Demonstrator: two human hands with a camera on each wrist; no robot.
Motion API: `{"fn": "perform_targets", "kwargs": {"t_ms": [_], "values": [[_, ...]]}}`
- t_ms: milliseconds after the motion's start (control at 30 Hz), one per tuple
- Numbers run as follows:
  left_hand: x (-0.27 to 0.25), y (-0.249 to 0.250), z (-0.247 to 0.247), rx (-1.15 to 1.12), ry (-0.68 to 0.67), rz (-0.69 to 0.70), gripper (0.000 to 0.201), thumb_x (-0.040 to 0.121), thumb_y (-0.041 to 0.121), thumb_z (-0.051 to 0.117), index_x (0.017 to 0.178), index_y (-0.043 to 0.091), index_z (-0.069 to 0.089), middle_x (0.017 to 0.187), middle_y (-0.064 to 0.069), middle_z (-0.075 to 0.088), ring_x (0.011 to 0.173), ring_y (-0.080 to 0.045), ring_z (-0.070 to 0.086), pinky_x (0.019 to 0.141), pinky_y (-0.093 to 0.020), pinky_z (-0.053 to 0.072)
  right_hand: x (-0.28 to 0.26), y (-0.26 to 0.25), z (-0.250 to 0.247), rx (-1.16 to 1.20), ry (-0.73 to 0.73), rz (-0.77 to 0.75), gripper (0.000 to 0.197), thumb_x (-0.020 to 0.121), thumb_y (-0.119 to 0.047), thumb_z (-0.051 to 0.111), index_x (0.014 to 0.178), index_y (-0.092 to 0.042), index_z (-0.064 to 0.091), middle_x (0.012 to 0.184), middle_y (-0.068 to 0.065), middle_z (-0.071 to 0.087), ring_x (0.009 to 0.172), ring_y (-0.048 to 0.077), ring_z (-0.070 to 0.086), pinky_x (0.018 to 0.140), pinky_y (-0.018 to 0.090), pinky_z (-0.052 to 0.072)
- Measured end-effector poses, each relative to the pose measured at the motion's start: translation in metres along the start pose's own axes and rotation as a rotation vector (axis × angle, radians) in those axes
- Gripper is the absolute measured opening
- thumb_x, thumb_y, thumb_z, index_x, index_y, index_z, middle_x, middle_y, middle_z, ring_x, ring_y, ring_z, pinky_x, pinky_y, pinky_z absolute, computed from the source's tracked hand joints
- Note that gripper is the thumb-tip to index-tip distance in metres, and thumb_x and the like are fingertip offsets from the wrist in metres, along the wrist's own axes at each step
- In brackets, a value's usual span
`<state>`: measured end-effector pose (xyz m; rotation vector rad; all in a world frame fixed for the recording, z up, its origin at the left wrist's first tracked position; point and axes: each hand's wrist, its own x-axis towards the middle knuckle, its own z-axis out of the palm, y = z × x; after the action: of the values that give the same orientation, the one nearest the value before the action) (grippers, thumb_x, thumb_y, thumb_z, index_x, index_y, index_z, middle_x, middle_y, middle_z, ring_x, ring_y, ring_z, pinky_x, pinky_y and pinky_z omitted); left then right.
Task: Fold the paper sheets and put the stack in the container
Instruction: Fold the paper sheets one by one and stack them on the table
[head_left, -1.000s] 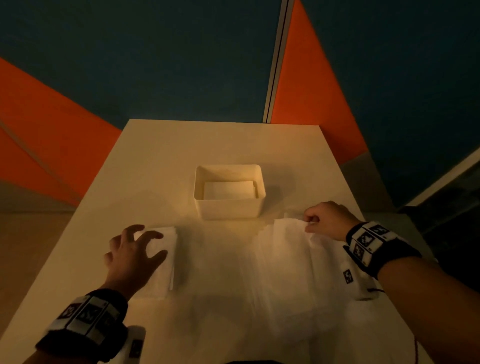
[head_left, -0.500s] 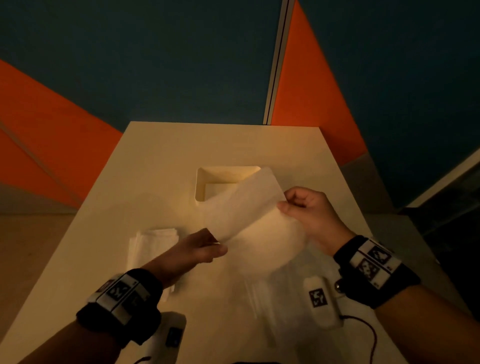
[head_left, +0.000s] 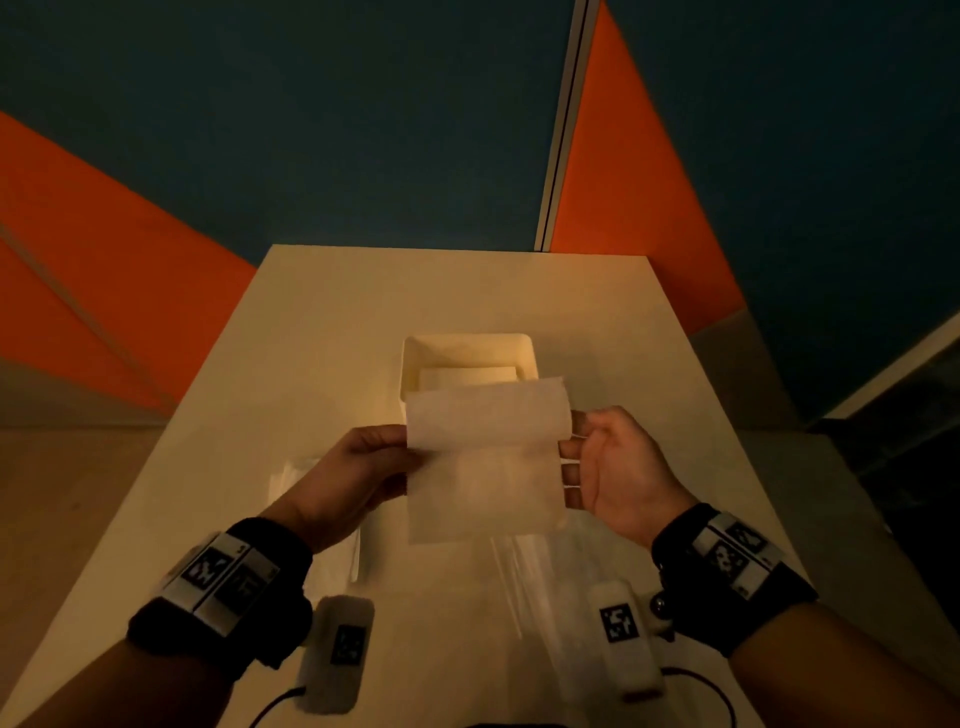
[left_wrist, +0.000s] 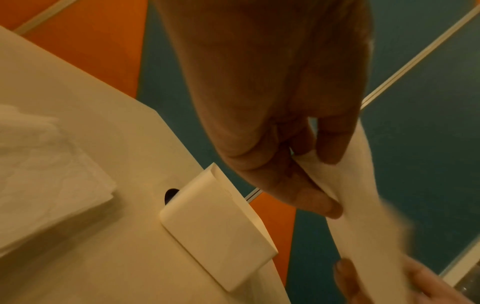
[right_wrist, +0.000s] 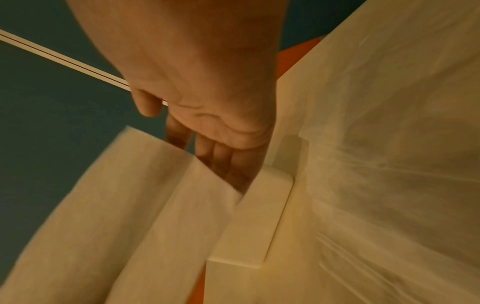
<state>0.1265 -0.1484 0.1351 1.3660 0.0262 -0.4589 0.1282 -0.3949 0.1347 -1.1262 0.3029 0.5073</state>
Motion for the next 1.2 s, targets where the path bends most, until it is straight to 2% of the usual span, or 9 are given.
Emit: {"fn": "perform_targets", "kwargs": {"t_ms": [67,167,267,400,500,667,833,1067,1200], "values": [[-0.003,0.002,-0.003,0.011,-0.048,-0.009,0.025,0.082,0.015,0.054,0.092,0.015,0.077,0.106,-0.009,0.072,0.097,-0.025,0.068,0.076,-0.026,0.057,0.001,-0.001,0.001,-0.111,0.018,-0.011,0.036,0.096,-0.038,0.038,0.095,-0.018,0.068,0.090,0.007,0.068,0.075,0.022,0.064,0.066,0.033,0.049],[-0.008,0.007,-0.004,0.047,-0.105,-0.028,0.040,0.076,0.037,0.054,0.096,0.011,0.076,0.115,-0.006,0.068,0.101,-0.024,0.066,0.079,-0.028,0.056,0.000,-0.001,0.006,-0.304,0.005,-0.140,0.018,0.090,-0.016,0.058,0.074,-0.013,0.066,0.076,0.002,0.064,0.067,0.014,0.060,0.057,0.024,0.046],[-0.008,0.010,-0.006,0.096,-0.165,-0.058,0.060,0.067,0.053,0.061,0.103,0.007,0.073,0.119,-0.005,0.066,0.107,-0.028,0.064,0.086,-0.032,0.055,0.000,-0.002,0.007,-0.441,-0.079,-0.199,0.019,0.082,0.007,0.063,0.074,-0.010,0.066,0.069,0.001,0.063,0.064,0.010,0.060,0.056,0.021,0.048],[-0.007,0.010,-0.002,0.167,-0.253,-0.118,0.048,0.060,0.044,0.082,0.099,0.017,0.076,0.112,-0.005,0.070,0.101,-0.023,0.067,0.079,-0.027,0.056,0.002,-0.001,0.019,-0.584,-0.188,-0.220,0.024,0.078,0.012,0.065,0.079,-0.012,0.066,0.068,-0.006,0.065,0.064,0.005,0.061,0.059,0.019,0.050],[-0.006,0.002,0.001,0.259,-0.253,-0.131,0.030,0.073,0.001,0.073,0.092,0.024,0.077,0.104,-0.001,0.073,0.093,-0.019,0.069,0.076,-0.027,0.057,0.003,0.004,0.027,-0.627,-0.236,-0.234,0.026,0.078,0.011,0.067,0.080,-0.014,0.065,0.073,-0.006,0.064,0.067,0.003,0.060,0.061,0.019,0.050],[-0.013,-0.017,-0.028,0.195,0.115,-0.077,0.038,0.080,-0.008,0.064,0.090,0.027,0.077,0.105,0.001,0.071,0.094,-0.026,0.067,0.069,-0.033,0.058,0.013,-0.001,0.008,-0.561,0.008,-0.206,0.013,0.084,0.001,0.065,0.089,-0.011,0.063,0.084,0.006,0.063,0.066,0.013,0.060,0.056,0.024,0.048],[-0.030,-0.041,-0.068,0.178,0.499,-0.087,0.035,0.083,-0.006,0.061,0.112,0.014,0.064,0.109,-0.008,0.057,0.090,-0.031,0.060,0.071,-0.039,0.052,0.031,-0.006,-0.051,-0.623,0.424,-0.187,0.017,0.084,0.003,0.059,0.077,-0.013,0.061,0.078,0.010,0.063,0.066,0.022,0.060,0.057,0.028,0.046],[-0.032,-0.080,-0.087,0.514,0.650,-0.121,0.042,0.079,-0.001,0.069,0.119,0.012,0.064,0.109,-0.017,0.061,0.088,-0.033,0.060,0.083,-0.045,0.052,0.047,-0.005,-0.106,-0.816,0.630,-0.167,0.021,0.079,0.003,0.061,0.072,-0.018,0.061,0.079,0.007,0.063,0.079,0.026,0.059,0.069,0.031,0.048],[-0.025,-0.092,-0.092,0.907,0.642,-0.117,0.045,0.075,0.006,0.076,0.118,0.008,0.064,0.121,-0.020,0.058,0.104,-0.038,0.055,0.090,-0.042,0.044,0.054,-0.005,-0.117,-1.054,0.567,-0.089,0.027,0.072,0.001,0.071,0.091,-0.015,0.062,0.093,0.005,0.062,0.096,0.027,0.060,0.078,0.027,0.043]]}}
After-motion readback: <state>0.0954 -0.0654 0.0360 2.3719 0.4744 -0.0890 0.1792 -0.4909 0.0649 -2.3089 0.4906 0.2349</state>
